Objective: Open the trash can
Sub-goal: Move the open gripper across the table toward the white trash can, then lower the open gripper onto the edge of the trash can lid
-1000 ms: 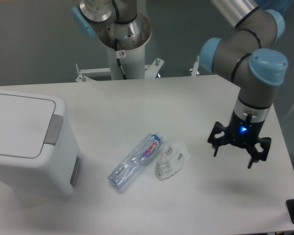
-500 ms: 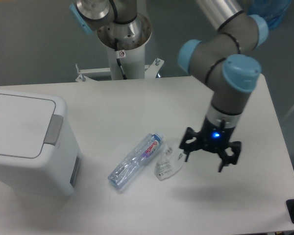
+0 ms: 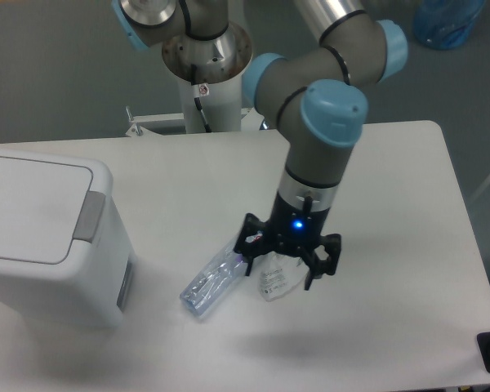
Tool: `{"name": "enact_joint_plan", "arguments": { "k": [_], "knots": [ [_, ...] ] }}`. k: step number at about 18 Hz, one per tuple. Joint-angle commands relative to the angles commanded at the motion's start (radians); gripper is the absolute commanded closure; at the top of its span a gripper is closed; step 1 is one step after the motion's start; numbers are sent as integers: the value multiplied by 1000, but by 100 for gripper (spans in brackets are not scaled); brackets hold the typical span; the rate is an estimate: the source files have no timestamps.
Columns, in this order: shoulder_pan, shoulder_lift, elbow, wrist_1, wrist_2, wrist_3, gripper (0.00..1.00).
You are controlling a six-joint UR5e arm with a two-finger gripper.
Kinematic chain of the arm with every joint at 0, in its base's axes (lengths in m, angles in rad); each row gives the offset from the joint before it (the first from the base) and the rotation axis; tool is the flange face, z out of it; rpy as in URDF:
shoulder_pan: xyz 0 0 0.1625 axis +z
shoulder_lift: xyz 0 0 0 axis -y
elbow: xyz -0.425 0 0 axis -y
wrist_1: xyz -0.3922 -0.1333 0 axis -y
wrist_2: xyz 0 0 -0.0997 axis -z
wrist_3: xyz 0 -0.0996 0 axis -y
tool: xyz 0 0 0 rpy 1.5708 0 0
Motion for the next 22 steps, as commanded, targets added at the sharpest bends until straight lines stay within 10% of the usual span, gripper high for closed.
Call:
{"name": "enact_joint_plan", "arguments": {
  "k": [7,22],
  "knots": [
    [-44,123,-14,-11,-51,-241,0],
    [-164,158,-2,-2,-61,-370,0]
  ]
}}
